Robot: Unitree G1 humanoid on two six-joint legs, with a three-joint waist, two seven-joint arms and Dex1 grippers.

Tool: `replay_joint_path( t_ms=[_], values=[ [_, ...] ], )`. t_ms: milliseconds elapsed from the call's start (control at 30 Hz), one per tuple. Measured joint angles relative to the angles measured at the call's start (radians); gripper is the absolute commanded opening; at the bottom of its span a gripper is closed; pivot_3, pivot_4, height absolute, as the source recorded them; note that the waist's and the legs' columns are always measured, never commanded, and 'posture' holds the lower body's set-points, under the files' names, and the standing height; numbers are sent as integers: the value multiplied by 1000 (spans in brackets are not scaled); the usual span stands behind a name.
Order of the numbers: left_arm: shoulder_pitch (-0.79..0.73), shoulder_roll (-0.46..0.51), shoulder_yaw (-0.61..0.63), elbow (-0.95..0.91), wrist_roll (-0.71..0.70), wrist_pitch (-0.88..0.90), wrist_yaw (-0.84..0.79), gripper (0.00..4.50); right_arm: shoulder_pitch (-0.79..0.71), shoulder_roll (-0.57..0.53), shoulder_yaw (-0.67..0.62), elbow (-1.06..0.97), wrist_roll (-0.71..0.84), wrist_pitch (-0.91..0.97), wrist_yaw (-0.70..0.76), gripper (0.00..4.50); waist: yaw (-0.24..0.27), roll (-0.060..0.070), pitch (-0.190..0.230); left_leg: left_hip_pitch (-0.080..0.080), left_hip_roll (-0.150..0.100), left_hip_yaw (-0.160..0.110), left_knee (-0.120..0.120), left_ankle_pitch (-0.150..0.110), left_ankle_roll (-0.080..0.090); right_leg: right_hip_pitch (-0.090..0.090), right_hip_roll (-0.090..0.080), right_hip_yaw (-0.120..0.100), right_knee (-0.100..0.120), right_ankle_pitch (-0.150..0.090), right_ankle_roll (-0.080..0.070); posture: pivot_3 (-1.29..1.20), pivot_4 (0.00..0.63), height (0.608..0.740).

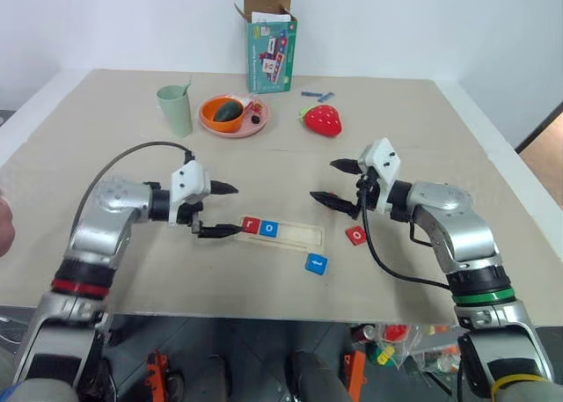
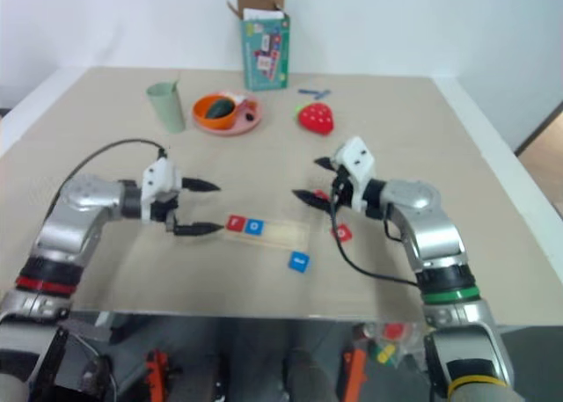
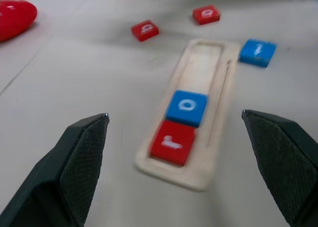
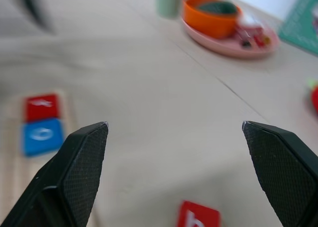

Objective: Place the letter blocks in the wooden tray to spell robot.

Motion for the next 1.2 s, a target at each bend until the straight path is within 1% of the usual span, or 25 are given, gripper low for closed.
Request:
replay_joint_path(
  t_ms=[133,267,400,633,767,800,833,900,967,1067,1200],
  values=[
    [155,-51,42,-225,-91,126,148,4450,13,32,4,33,-54,27,-73,4500,5,0,0,-1,-1,-1,1,0,0,0,-1,-2,0,0,1,0,150,740],
    [241,-74,55,-334,-128,175,250,4450,26,47,4,40,-76,52,-109,4500,4,0,0,0,-1,0,2,0,0,1,-1,-1,0,1,2,0,150,740],
    [311,-77,56,-380,-128,183,303,4450,31,58,3,65,-95,88,-153,4500,2,0,0,2,-1,1,3,2,0,2,-1,0,0,0,-3,0,150,740],
    [314,-67,33,-401,-112,174,342,4450,30,96,-3,105,-104,109,-206,4500,1,0,0,3,-1,4,2,2,0,2,-1,2,0,1,-4,0,150,740],
    [316,-67,32,-401,-120,167,343,4450,28,103,-5,114,-107,119,-213,4500,1,0,0,3,-1,5,2,2,0,2,-1,3,0,0,-3,0,150,740],
    [316,-67,32,-401,-124,167,343,4500,27,104,-6,114,-106,121,-215,3952,1,0,0,3,-1,5,2,2,0,2,-1,3,0,0,-2,0,150,740],
    [316,-67,31,-401,-126,167,342,4500,27,105,-6,114,-106,124,-216,3662,1,0,0,3,-1,4,2,2,0,2,-1,3,-1,0,-2,0,150,740],
    [316,-59,22,-401,-124,163,341,4500,28,111,-6,113,-106,129,-220,2909,1,0,0,3,-1,4,2,2,0,2,-1,3,0,0,-3,0,150,740],
    [316,-54,13,-401,-122,157,341,4500,28,115,-6,112,-105,134,-222,2303,1,0,0,3,-1,5,2,2,0,2,-1,3,-1,0,-3,0,150,740],
    [316,-54,-7,-401,-116,156,341,4500,31,115,-6,105,-105,140,-227,1239,0,0,0,3,-1,5,2,2,0,2,-1,4,-1,0,-3,0,150,740],
    [307,-60,-28,-396,-108,145,344,4500,63,122,-17,49,-105,161,-267,1211,1,0,0,3,-1,5,2,2,0,1,-1,4,-1,0,-3,0,150,740]
  ],
)
